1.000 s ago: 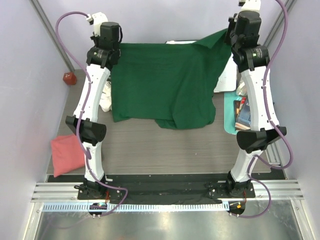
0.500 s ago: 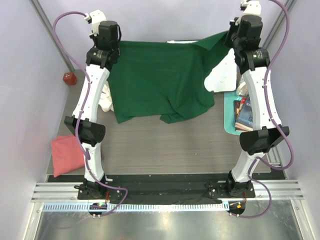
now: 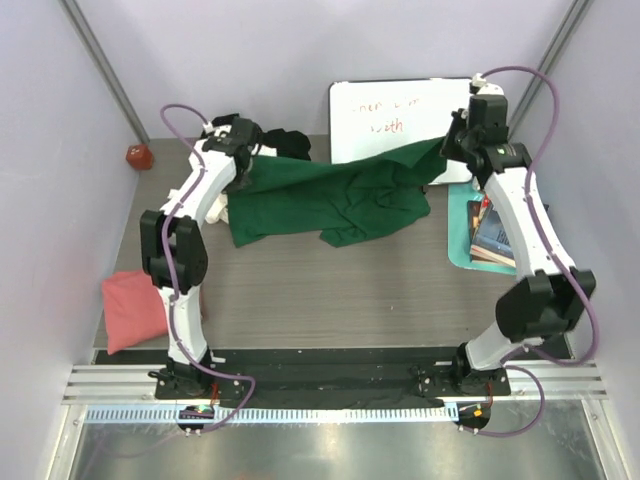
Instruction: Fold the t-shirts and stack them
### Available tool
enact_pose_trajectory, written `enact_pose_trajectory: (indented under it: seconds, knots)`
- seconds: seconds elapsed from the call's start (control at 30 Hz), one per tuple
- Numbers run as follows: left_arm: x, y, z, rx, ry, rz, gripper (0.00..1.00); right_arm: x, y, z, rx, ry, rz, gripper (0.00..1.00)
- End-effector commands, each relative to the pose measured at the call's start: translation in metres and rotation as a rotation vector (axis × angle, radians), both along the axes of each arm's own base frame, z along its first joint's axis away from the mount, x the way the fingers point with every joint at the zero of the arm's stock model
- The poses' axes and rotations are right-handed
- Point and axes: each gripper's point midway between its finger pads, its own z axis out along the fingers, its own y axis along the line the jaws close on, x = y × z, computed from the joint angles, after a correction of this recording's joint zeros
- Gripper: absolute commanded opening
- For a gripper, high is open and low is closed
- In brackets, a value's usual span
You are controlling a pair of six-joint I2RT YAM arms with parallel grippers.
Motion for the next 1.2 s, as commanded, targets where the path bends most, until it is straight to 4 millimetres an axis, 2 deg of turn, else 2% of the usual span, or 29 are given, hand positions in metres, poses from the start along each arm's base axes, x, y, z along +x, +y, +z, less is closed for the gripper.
enact_pose_trajectory:
  seconds: [0.0,0.03,0.07,0.13,0.23,0.33,0.43,0.47,0.5,0.57,0.6,0.63,0.67,0.7,0.73,0.77,0.8,0.83,0.87,0.9,1.0,1.03,1.07,1.17]
  knots:
    - [-0.024,0.014,0.09,-0.028,-0.187,0.04,0.0,-0.055,-0.007,0.111,0.046,-0.303,-0.025,0.01]
    - [-0.027,0.017,0.095,-0.022,-0.198,0.046,0.0,-0.061,-0.009,0.113,0.048,-0.313,-0.031,0.01]
    - [-0.029,0.017,0.107,-0.028,-0.228,0.043,0.0,-0.071,-0.01,0.126,0.051,-0.348,-0.031,0.01]
    - [-0.031,0.017,0.12,-0.036,-0.256,0.039,0.0,-0.077,-0.008,0.138,0.058,-0.372,-0.021,0.01]
    - [-0.038,0.021,0.16,-0.052,-0.349,0.043,0.0,-0.087,-0.009,0.155,0.08,-0.416,-0.037,0.01]
    - [-0.038,0.029,0.192,-0.029,-0.443,0.058,0.0,-0.086,-0.019,0.172,0.075,-0.49,-0.092,0.01]
    - [-0.032,0.034,0.222,-0.013,-0.529,0.07,0.0,-0.067,-0.019,0.179,0.081,-0.51,-0.101,0.01]
    - [-0.028,0.034,0.226,-0.008,-0.543,0.069,0.0,-0.053,-0.017,0.18,0.086,-0.508,-0.097,0.01]
    - [-0.022,0.033,0.242,-0.017,-0.6,0.071,0.0,-0.042,-0.014,0.183,0.098,-0.528,-0.09,0.01]
    - [-0.009,0.031,0.25,-0.015,-0.633,0.065,0.0,-0.015,-0.009,0.186,0.114,-0.535,-0.076,0.01]
    - [-0.004,0.03,0.269,-0.013,-0.685,0.052,0.0,-0.009,-0.008,0.193,0.123,-0.551,-0.074,0.01]
    - [-0.001,0.029,0.278,-0.014,-0.706,0.05,0.0,-0.003,-0.006,0.201,0.133,-0.567,-0.064,0.01]
    - [0.001,0.03,0.287,-0.01,-0.727,0.049,0.0,-0.003,-0.001,0.227,0.155,-0.623,-0.041,0.01]
    - [0.005,0.029,0.306,-0.012,-0.768,0.045,0.0,0.006,0.0,0.231,0.166,-0.637,-0.039,0.01]
    - [0.004,0.029,0.317,-0.015,-0.792,0.043,0.0,0.006,0.002,0.243,0.174,-0.661,-0.032,0.01]
    - [0.003,0.029,0.327,-0.023,-0.815,0.04,0.0,-0.002,0.003,0.27,0.186,-0.724,-0.021,0.01]
    - [-0.004,0.03,0.347,-0.038,-0.867,0.042,0.0,-0.005,0.005,0.281,0.198,-0.75,-0.008,0.01]
    - [-0.01,0.03,0.356,-0.05,-0.893,0.036,0.0,-0.008,0.005,0.291,0.201,-0.773,-0.006,0.01]
    - [-0.015,0.03,0.364,-0.061,-0.914,0.032,0.0,-0.019,0.004,0.31,0.205,-0.817,-0.003,0.01]
    - [-0.026,0.03,0.376,-0.082,-0.948,0.018,0.0,-0.024,0.005,0.317,0.205,-0.83,0.004,0.01]
    - [-0.043,0.03,0.381,-0.105,-0.957,0.009,0.0,-0.052,0.005,0.344,0.208,-0.894,0.022,0.01]
    - [-0.06,0.033,0.394,-0.121,-0.989,0.003,0.0,-0.068,0.004,0.358,0.207,-0.93,0.028,0.01]
    - [-0.065,0.032,0.392,-0.127,-0.985,-0.006,0.0,-0.076,0.004,0.365,0.206,-0.951,0.033,0.01]
    - [-0.092,0.031,0.419,-0.162,-1.054,-0.047,0.0,-0.103,0.001,0.39,0.198,-1.016,0.032,0.01]
